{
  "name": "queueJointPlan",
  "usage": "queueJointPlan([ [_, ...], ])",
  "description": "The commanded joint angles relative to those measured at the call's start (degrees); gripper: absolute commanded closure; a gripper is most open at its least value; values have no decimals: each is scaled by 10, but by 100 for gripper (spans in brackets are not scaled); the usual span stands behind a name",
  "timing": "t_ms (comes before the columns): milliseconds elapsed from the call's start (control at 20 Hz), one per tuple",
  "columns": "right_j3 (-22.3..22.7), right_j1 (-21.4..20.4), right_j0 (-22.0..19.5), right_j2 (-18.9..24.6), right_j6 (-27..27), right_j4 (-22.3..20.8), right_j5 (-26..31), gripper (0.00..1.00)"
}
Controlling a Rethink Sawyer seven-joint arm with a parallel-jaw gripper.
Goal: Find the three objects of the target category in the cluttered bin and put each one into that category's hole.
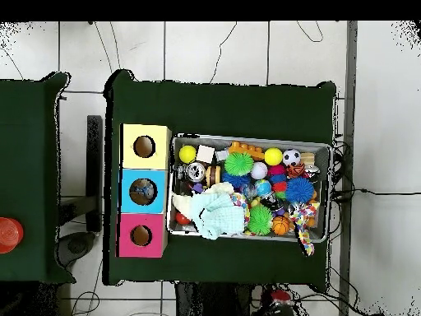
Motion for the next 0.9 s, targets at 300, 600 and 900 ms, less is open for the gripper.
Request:
queueJointPlan([
  [300,0,-209,-119,149,-298,-393,221,0],
  [600,-8,-214,-193,215,-301,-486,252,0],
  [900,-67,-147,-180,155,-198,-564,217,0],
])
